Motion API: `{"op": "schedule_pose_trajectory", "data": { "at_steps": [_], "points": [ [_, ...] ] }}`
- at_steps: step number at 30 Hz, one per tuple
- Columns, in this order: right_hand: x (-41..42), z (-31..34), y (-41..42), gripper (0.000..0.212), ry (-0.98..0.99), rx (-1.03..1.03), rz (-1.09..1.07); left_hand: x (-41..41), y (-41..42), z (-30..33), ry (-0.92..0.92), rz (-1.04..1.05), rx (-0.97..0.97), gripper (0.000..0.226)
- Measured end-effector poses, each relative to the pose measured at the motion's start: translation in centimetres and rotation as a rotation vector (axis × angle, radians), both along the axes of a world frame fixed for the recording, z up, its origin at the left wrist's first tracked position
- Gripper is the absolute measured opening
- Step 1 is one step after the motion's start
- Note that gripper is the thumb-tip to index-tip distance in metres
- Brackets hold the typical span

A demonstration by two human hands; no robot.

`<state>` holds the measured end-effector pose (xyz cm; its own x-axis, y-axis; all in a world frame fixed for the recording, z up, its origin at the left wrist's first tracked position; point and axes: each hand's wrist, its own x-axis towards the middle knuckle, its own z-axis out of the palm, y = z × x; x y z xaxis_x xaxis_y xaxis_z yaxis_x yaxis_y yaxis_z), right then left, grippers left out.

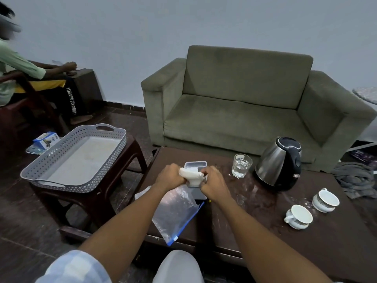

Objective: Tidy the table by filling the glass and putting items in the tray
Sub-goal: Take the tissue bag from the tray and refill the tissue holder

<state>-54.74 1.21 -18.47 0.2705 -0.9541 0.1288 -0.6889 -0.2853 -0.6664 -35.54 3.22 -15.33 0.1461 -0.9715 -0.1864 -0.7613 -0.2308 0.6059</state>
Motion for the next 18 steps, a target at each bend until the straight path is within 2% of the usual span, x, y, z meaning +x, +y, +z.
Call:
{"op": "schedule_pose_trajectory", "data": {
  "at_steps": [3, 8, 10, 12, 14, 16, 18],
  "points": [
    [0.0, 0.0, 0.2, 0.037, -0.152, 0.016, -0.027, -0.2, 0.4, 0.1, 0.0, -0.009, 0.023, 0.014],
    [-0.1, -0.8, 0.8, 0.03, -0.204, 0.037, -0.073, 0.3, 0.2, -0.4, 0.08, -0.032, -0.045, 0.017],
    [-0.4, -1.2, 1.8, 0.029, -0.166, -0.031, 0.005, 0.6, 0.2, -0.9, 0.061, -0.022, -0.022, 0.021],
    [-0.3, -1.7, 2.9, 0.033, -0.042, -0.064, 0.105, 0.7, 0.2, -1.0, 0.063, -0.027, -0.028, 0.025],
    [0.3, -1.8, 3.1, 0.031, 0.117, -0.066, 0.134, 0.5, 0.3, -1.0, 0.118, -0.05, -0.047, 0.041],
    [0.8, -2.0, 2.5, 0.019, 0.144, -0.084, 0.065, 0.4, 0.4, -1.1, 0.19, -0.031, -0.076, 0.055],
    [1.0, -2.0, 1.4, 0.019, 0.079, -0.069, -0.067, 0.4, 0.4, -1.3, 0.28, 0.077, -0.113, 0.056]
  ]
}}
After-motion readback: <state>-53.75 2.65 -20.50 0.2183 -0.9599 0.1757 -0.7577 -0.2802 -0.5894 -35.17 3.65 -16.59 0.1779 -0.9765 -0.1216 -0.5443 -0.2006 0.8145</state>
